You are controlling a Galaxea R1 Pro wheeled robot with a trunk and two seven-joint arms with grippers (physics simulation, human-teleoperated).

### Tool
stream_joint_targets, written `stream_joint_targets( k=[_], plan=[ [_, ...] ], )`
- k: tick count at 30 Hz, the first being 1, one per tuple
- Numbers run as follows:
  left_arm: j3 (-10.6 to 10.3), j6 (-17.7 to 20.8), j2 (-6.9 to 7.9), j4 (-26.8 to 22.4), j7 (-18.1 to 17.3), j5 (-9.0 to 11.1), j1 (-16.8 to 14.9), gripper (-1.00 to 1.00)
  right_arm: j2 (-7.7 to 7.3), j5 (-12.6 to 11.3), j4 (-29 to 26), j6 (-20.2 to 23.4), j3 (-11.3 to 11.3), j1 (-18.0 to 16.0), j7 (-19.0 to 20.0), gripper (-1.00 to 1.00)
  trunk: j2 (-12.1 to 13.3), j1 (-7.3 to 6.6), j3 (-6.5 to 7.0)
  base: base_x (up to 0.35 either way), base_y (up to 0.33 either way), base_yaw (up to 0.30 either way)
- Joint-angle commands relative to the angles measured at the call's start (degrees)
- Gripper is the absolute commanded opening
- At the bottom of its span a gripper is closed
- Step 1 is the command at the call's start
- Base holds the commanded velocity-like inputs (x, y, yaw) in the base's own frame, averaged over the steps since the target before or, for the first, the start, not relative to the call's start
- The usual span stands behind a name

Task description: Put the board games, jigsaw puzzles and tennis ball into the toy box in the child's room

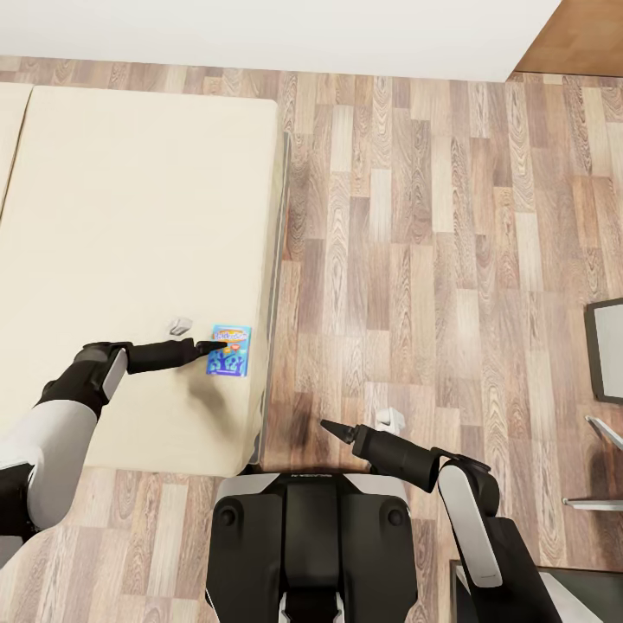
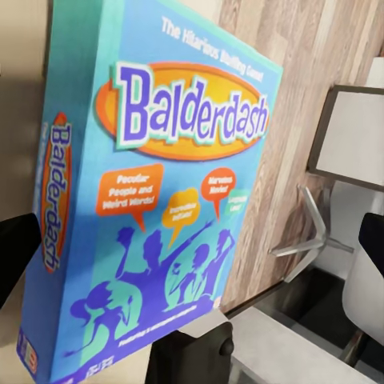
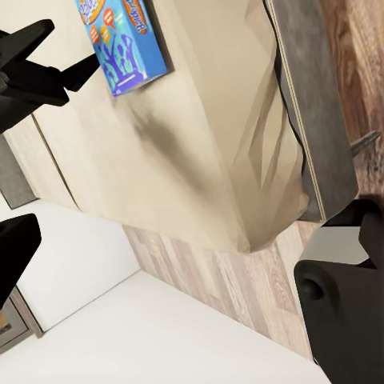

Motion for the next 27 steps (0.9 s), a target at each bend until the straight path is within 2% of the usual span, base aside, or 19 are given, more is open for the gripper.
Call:
stream_joint_targets(
  k=[1,13,20,27],
  plan=[
    [0.3,0.49,-0.02,-0.02,-0.31,-0.28,-0.01,1.0,0.03,0.35,-0.03,0.23,-0.07,-0.01,0.38,1.0,-0.08,0.03,-0.05,0.0,0.0,0.0],
    [0.3,0.49,-0.07,-0.02,-0.6,-0.2,0.03,1.0,0.03,0.35,-0.03,0.23,-0.07,0.0,0.38,1.0,-0.08,0.03,-0.05,0.0,0.0,0.0],
    [0.28,0.42,-0.38,-0.02,-4.56,-0.36,0.04,1.0,0.03,0.35,-0.03,0.23,-0.07,0.02,0.38,1.0,-0.08,0.03,-0.05,0.0,0.0,0.0],
    [0.23,0.42,-0.58,-0.02,-5.12,-0.41,0.04,1.0,0.03,0.35,-0.03,0.23,-0.07,0.03,0.38,1.0,-0.08,0.03,-0.05,0.0,0.0,0.0]
  ],
)
